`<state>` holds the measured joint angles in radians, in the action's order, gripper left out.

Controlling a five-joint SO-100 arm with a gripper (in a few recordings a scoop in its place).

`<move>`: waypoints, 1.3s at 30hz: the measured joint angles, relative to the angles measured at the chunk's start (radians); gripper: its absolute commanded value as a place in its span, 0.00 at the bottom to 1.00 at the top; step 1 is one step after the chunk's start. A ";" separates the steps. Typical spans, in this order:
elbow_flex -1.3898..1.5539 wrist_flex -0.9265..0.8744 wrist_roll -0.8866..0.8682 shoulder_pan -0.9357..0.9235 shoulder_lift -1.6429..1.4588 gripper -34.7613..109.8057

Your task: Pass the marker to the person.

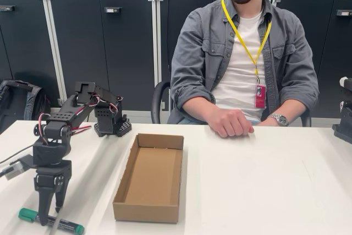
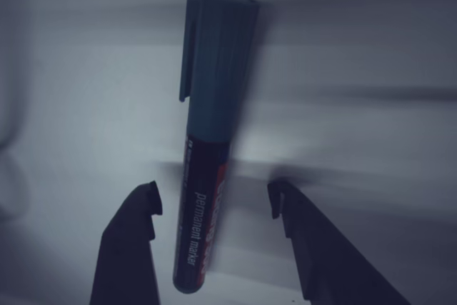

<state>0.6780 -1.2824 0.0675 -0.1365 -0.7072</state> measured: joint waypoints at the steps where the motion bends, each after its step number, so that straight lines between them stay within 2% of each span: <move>1: -0.006 -0.002 0.000 -0.002 0.003 0.47; 30: -0.061 -0.104 -0.003 -0.044 0.069 0.45; 39: -0.064 -0.186 0.008 -0.057 0.071 0.49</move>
<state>0.6136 -1.4680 0.0752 -0.1933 -0.6366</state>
